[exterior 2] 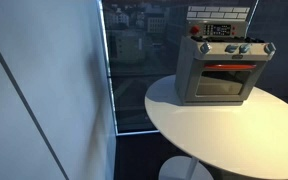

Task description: Turn the second blue knob from the right to the left

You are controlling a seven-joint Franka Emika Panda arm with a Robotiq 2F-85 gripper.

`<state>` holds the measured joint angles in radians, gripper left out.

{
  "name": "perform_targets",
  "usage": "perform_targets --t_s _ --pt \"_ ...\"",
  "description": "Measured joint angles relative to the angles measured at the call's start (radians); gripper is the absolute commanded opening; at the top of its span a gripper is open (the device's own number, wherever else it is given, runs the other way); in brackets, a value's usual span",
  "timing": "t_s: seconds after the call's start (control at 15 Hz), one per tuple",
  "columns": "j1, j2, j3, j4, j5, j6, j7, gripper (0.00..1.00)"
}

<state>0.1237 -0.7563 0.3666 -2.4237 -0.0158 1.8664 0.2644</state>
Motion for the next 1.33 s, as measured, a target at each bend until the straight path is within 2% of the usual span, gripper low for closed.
perform_targets --t_s 0.73,1.33 --pt "-0.006 0.004 -0.008 0.004 -0.024 0.016 0.004 1.0" --pt "-0.092 0.078 -0.06 0.114 -0.083 0.08 0.034 1.0"
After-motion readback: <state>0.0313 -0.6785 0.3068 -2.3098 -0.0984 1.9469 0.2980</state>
